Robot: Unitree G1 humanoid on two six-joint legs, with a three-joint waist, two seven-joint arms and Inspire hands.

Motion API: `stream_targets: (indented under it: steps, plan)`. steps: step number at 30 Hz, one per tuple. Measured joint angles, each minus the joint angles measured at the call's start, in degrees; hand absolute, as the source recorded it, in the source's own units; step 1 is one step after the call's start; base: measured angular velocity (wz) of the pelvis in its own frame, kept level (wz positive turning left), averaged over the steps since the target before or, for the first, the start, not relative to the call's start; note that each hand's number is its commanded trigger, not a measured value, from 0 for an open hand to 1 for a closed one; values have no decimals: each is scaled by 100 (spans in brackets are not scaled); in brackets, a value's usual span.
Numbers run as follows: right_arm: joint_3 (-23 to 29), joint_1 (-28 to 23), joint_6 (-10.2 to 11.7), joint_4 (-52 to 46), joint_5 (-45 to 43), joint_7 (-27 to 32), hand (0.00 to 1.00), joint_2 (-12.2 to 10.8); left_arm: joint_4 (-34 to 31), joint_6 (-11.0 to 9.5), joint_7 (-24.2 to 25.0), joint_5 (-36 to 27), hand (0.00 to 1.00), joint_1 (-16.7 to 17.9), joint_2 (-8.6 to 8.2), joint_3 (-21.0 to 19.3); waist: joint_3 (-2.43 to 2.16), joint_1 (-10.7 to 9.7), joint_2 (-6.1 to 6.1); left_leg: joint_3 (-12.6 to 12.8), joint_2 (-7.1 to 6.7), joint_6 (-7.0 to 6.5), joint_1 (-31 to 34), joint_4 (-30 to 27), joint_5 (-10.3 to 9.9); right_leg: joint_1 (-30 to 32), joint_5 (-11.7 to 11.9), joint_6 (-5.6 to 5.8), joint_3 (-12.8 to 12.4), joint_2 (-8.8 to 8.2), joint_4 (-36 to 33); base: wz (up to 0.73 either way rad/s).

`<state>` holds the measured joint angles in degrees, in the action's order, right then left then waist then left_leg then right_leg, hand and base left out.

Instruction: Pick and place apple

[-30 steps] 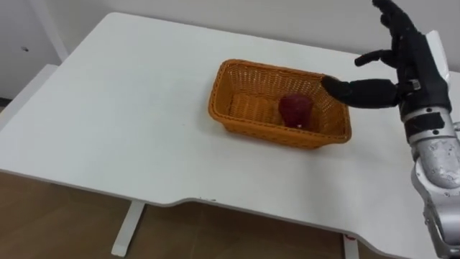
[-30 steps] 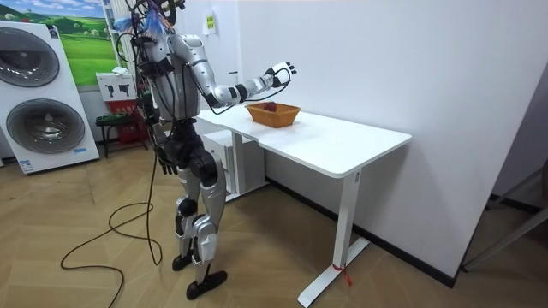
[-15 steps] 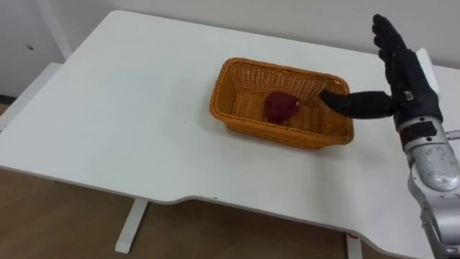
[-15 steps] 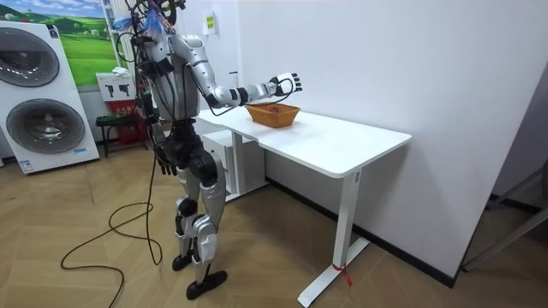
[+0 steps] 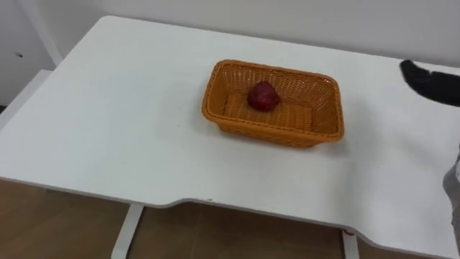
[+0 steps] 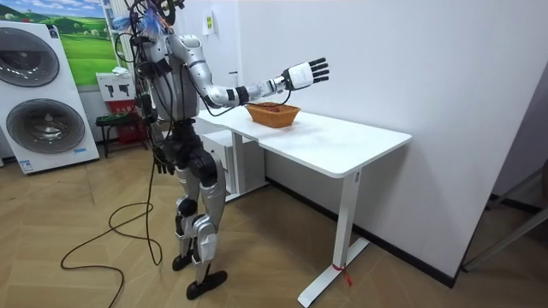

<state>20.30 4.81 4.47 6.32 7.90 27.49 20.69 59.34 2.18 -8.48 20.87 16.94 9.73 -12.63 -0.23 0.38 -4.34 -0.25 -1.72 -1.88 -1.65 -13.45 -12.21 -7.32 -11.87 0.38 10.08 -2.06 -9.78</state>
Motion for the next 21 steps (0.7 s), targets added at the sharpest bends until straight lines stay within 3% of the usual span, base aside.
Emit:
stream_targets:
  steps: [2, 5, 9, 12, 15, 18, 20, 21]
  plan:
    - [415, -1, 1, 10, 43, 617, 0, 19, -46, 8, -75, -1, 0, 33, 2, -86, -18, -91, 25, 18, 4, 0, -9, 3, 0, 1, 0, 0, -29, 5, 1, -6]
    - [832, -33, 51, 359, 347, 1289, 0, 102, -104, 41, -175, -3, 0, 66, -9, -84, -10, -189, -7, 101, 15, 1, -76, 53, 1, -15, 0, 0, -91, 7, 2, -11]
    - [1164, -287, 50, 855, 961, 1838, 0, 103, -145, 168, -216, -7, 0, 128, -24, -80, -10, -339, -30, 110, 12, -3, -64, 81, -4, -4, 1, -1, -125, 8, 2, -4]
    - [1395, -345, 45, 1858, 1636, 2045, 0, 99, -164, 268, -216, 5, 0, 132, -37, -76, 8, -405, 5, 113, 11, -8, -74, 74, -7, -20, 11, 0, -129, 8, -1, 1]
    - [1457, -614, 20, 2992, 2207, 2029, 0, -117, -207, 271, -216, -11, 0, 113, -48, -87, -4, -492, 23, 41, 6, -13, 34, -7, -20, 15, 12, 0, -57, 7, 0, 15]
    - [1324, -964, -76, 3911, 2668, 1925, 0, -461, -189, 291, -217, -1, 0, 95, -145, -87, 9, -448, 151, 41, 2, -14, 28, 2, -20, 25, 12, 0, -76, 6, -4, 0]
    - [1086, -1226, -101, 4624, 2820, 1688, 0, -787, -185, 282, -218, 2, 0, 146, -254, -89, -16, -461, 293, 47, 3, -12, 0, 18, -18, 1, 10, -1, -64, 4, 1, 0]
    - [1007, -1271, -138, 4856, 2822, 1630, 0, -856, -185, 279, -218, 2, 0, 144, -264, -89, -19, -448, 303, 49, 4, -9, -19, 31, -14, -12, 4, -6, -59, 0, 1, 0]
